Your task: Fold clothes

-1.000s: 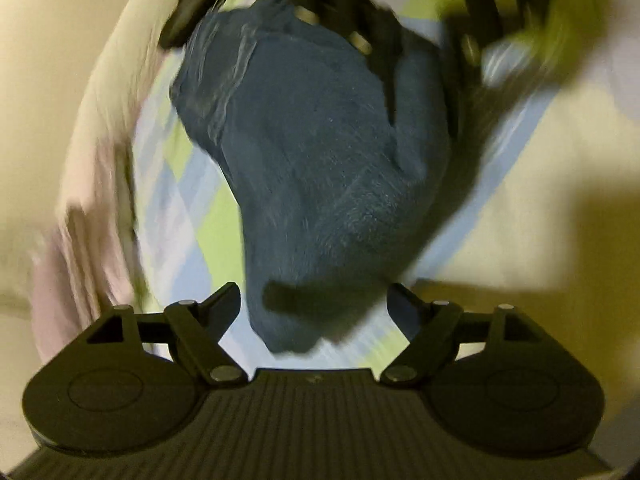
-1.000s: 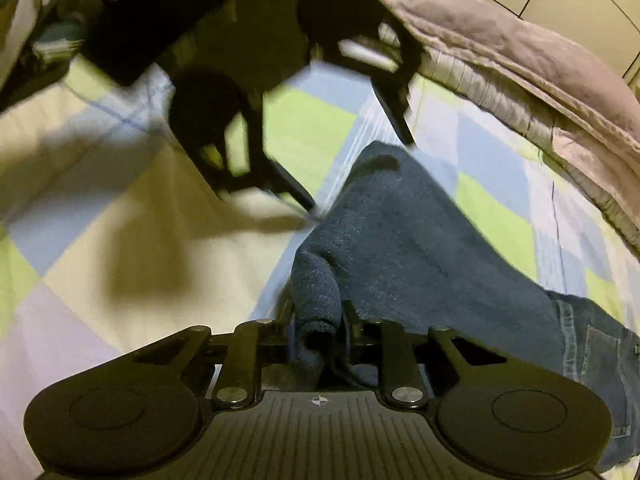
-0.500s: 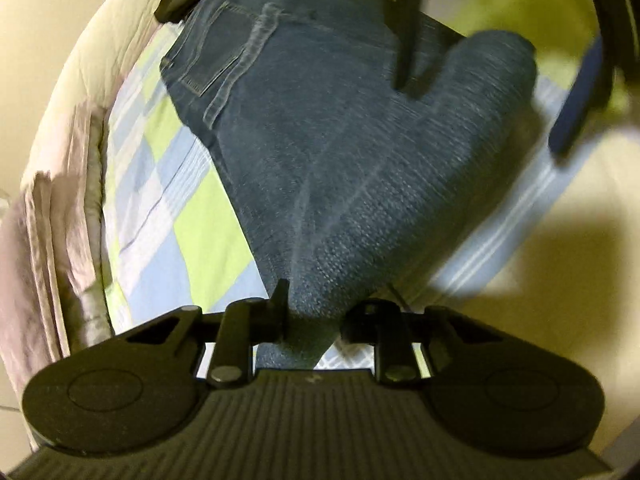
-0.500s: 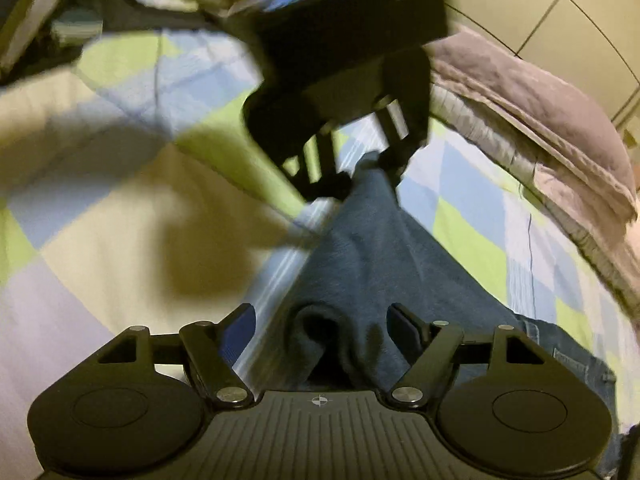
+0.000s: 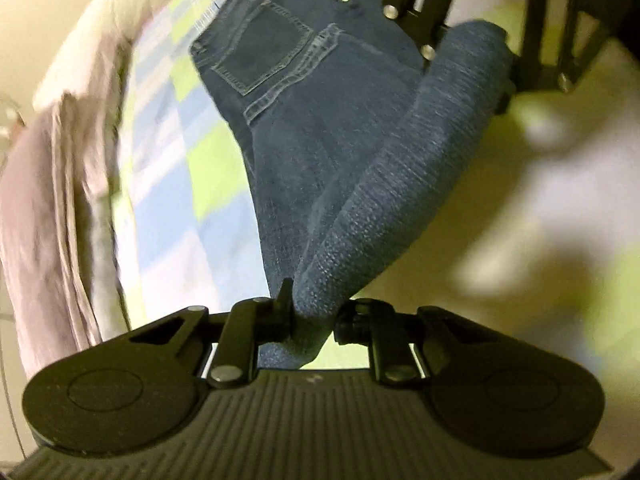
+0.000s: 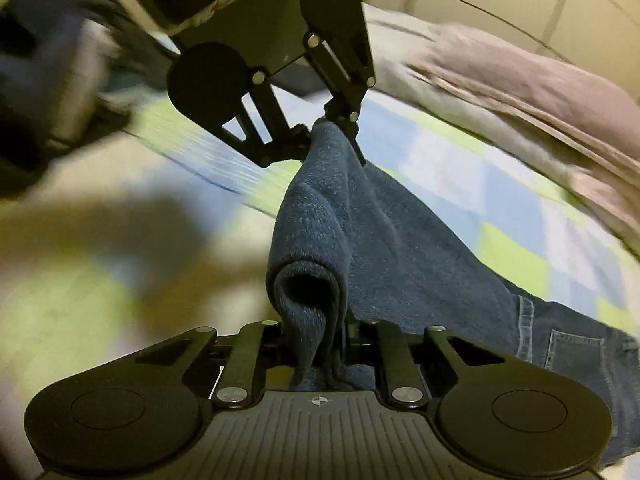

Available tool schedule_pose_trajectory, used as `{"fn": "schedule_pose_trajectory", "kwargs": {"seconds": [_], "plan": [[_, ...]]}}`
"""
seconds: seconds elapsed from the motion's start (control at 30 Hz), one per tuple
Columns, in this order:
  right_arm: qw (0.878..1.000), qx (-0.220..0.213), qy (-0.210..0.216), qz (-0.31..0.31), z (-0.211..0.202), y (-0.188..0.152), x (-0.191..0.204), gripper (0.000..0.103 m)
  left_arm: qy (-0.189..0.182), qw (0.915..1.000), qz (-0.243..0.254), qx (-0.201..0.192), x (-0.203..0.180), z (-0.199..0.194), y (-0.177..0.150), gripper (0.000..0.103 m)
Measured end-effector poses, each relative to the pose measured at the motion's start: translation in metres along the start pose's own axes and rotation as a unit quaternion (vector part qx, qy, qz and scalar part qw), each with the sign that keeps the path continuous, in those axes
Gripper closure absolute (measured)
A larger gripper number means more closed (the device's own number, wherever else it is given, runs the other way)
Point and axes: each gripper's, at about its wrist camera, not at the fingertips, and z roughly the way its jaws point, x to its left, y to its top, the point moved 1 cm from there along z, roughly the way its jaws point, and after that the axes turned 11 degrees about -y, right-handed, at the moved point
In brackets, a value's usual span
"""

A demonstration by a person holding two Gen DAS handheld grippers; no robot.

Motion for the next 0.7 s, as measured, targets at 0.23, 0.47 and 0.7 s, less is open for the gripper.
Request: {"fn": "schedule_pose_trajectory", "kwargs": {"seconds": [0.23,0.47,0.7], "plan": [[0.991,-0.021,0.127,0.037,-0.057,0.013,0.011,0.089,-0.049,0.9963,-0.069,0.018,-0.013,-0.059,0.006,0.088],[0.969,-0.025,0.14,0.201,-0.053,-0.026,-0.13,0.09,-0.003,0.9963,-0.083,-0.021,0.081,-0.082,0.096,0.071],[0.912,-0.027,0.14,0.384,-0.033,-0.082,-0.291,0.09,0.089,0.9766,-0.181,-0.074,0.179,-0.066,0.18,0.057]]}}
